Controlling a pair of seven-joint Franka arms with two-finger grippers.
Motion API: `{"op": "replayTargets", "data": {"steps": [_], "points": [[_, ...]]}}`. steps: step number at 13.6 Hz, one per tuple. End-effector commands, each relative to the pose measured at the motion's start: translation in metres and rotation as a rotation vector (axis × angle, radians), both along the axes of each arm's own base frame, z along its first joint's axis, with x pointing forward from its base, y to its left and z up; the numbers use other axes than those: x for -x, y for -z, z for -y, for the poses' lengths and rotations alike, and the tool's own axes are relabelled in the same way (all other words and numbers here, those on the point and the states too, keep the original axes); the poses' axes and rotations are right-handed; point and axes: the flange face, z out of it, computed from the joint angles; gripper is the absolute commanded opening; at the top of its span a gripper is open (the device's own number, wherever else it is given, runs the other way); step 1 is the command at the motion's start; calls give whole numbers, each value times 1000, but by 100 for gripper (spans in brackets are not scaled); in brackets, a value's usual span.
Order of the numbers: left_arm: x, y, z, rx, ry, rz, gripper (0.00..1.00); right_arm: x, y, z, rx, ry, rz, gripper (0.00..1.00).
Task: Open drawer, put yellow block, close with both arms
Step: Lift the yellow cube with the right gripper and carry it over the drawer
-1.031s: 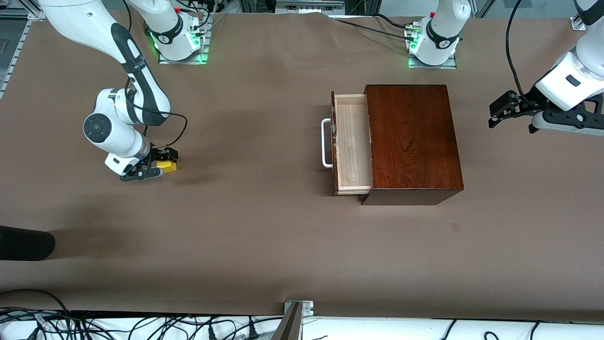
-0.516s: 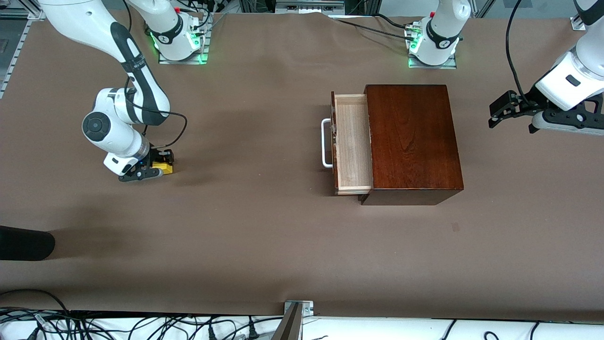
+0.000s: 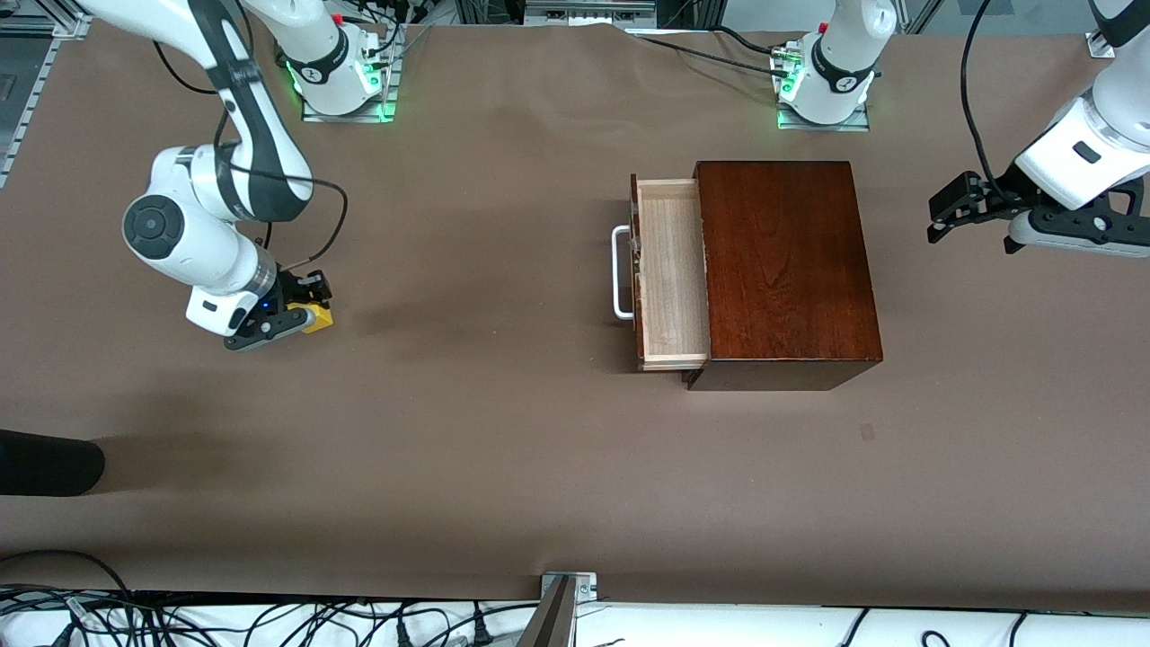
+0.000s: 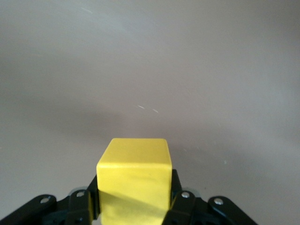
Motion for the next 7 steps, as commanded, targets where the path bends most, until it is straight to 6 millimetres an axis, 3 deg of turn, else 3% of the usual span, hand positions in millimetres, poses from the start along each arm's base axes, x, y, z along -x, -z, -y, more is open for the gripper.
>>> {"op": "replayTargets", "data": {"steps": [1, 3, 7], "points": [[-2, -7, 9, -19, 5, 9, 100, -23, -53, -42, -35, -156, -3, 0], [-2, -7, 8, -17, 2, 8, 100, -15, -73, -99, -60, -288, -5, 0], [-2, -7, 11, -19, 5, 9, 100, 12, -126, -250, -40, -642, 136, 0]]}}
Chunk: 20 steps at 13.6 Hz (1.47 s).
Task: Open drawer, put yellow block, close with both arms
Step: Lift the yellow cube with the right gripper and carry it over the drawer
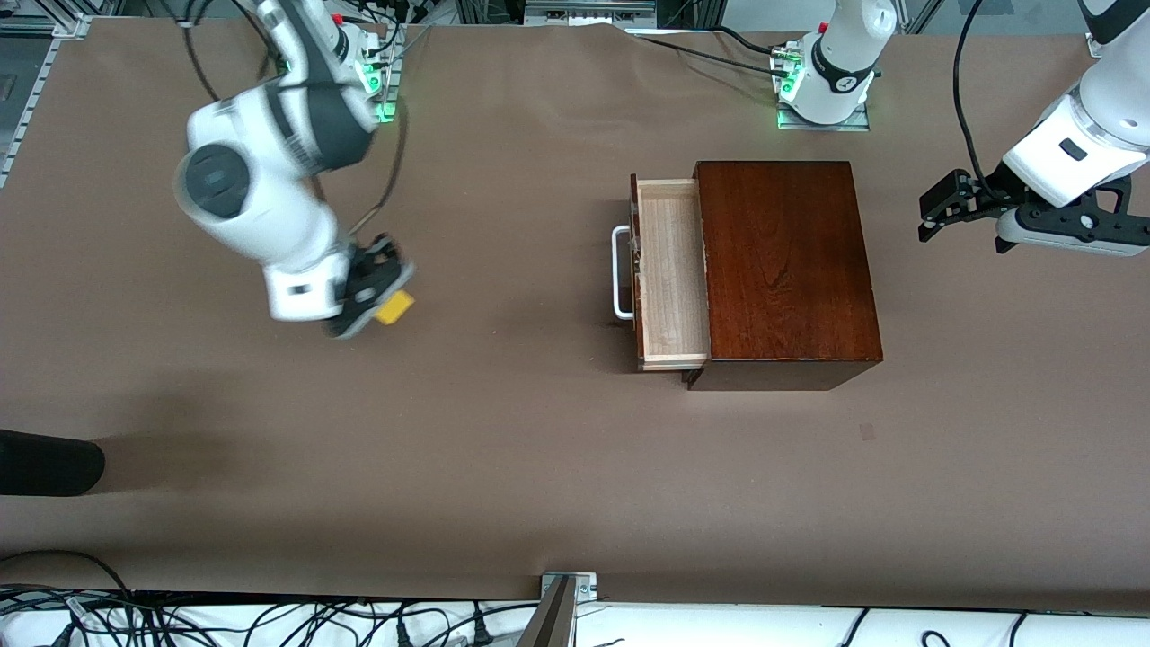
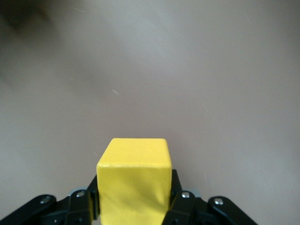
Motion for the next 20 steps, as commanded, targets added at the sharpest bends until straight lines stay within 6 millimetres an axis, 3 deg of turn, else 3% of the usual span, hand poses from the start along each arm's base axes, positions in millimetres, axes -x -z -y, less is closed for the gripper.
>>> {"op": "replayTargets", "data": {"steps": [1, 4, 5, 9, 14, 20], "points": [[-3, -8, 2, -18, -6, 9, 100, 17, -34, -108, 17, -237, 102, 0], [-2, -7, 3, -19, -5, 5, 100, 51, -48, -192, 7, -384, 115, 0], [-3, -9, 4, -18, -3, 9, 100, 72, -51, -227, 29, -459, 135, 0], [-4, -9, 4, -18, -3, 8, 100, 118, -36, -327, -25, -581, 178, 0], [-4, -10, 4, -18, -3, 9, 100, 145, -15, -363, -55, -634, 206, 0], [-4, -10, 4, -18, -2, 9, 100, 169, 44, -383, 40, -711, 176, 0]]}}
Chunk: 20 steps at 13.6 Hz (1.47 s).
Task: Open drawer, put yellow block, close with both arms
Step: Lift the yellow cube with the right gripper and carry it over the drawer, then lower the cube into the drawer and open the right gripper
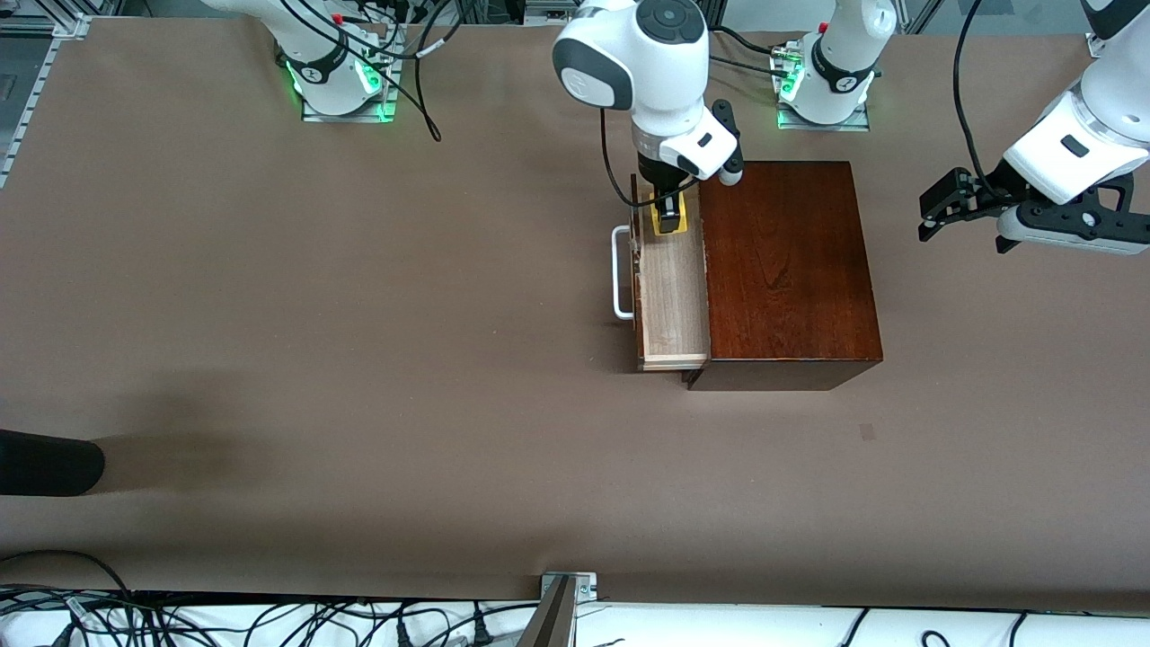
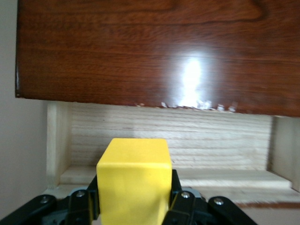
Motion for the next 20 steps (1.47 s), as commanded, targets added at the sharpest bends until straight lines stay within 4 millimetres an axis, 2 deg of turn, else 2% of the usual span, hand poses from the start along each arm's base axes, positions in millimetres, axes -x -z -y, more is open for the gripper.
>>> {"op": "replayTargets", "data": {"steps": [1, 7, 16, 17, 19, 20], "points": [[-4, -6, 2, -19, -6, 0, 100, 6, 15, -10, 27, -28, 17, 0], [-5, -2, 3, -19, -5, -6, 100, 4, 47, -12, 60, -33, 11, 0], [-5, -2, 3, -20, 4, -9, 100, 2, 70, -12, 87, -37, 11, 0], [-5, -2, 4, -20, 6, -9, 100, 1, 77, -11, 94, -36, 8, 0], [-5, -2, 3, -20, 6, -9, 100, -4, 78, -9, 92, -28, 17, 0], [-5, -2, 4, -20, 6, -10, 100, -4, 74, -9, 89, -19, 15, 96]]}}
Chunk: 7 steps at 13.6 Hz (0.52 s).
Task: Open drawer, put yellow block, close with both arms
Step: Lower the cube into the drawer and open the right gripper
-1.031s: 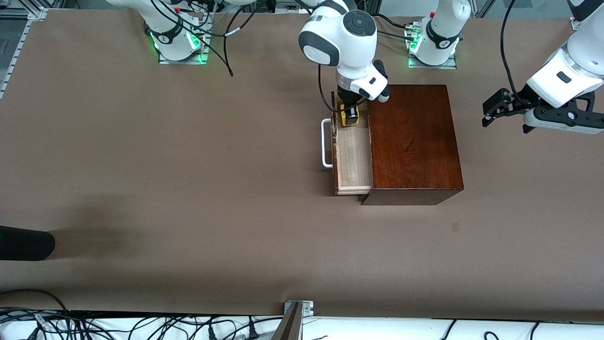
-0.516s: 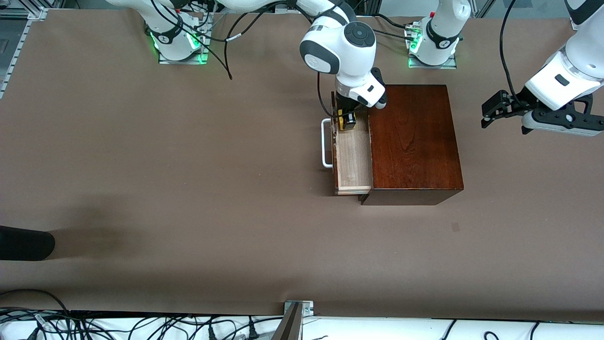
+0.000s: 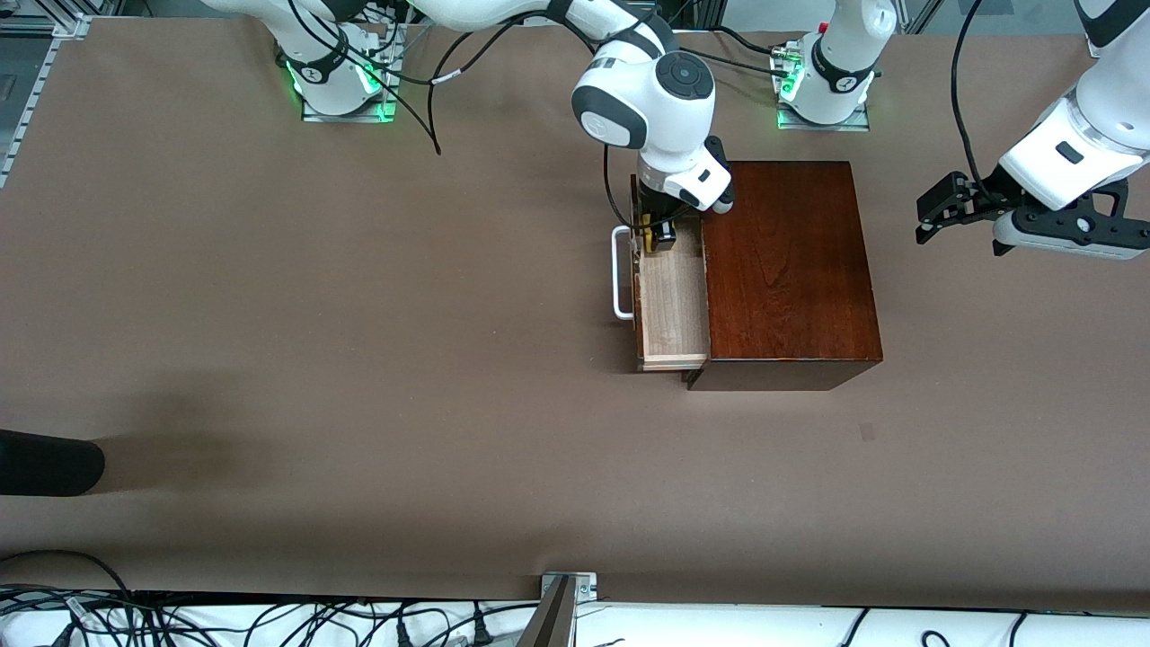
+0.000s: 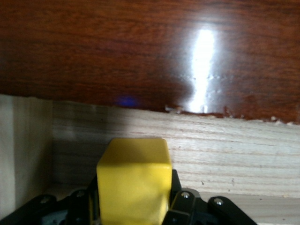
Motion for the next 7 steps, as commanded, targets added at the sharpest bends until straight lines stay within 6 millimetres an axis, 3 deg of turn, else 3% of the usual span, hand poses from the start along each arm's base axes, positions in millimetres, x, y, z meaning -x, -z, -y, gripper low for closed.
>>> {"op": "replayTargets", "data": {"steps": [1, 3, 4, 7], "points": [[-2, -6, 3, -20, 5, -4, 100, -7, -10, 0, 2, 35, 27, 100], [-2, -6, 2, -20, 5, -4, 100, -7, -28, 1, -12, 53, 28, 100], [-2, -6, 2, -20, 5, -4, 100, -9, -48, 4, -21, 68, 32, 100], [-2, -6, 4, -20, 10, -4, 100, -12, -145, 27, -80, 156, 57, 100]]}}
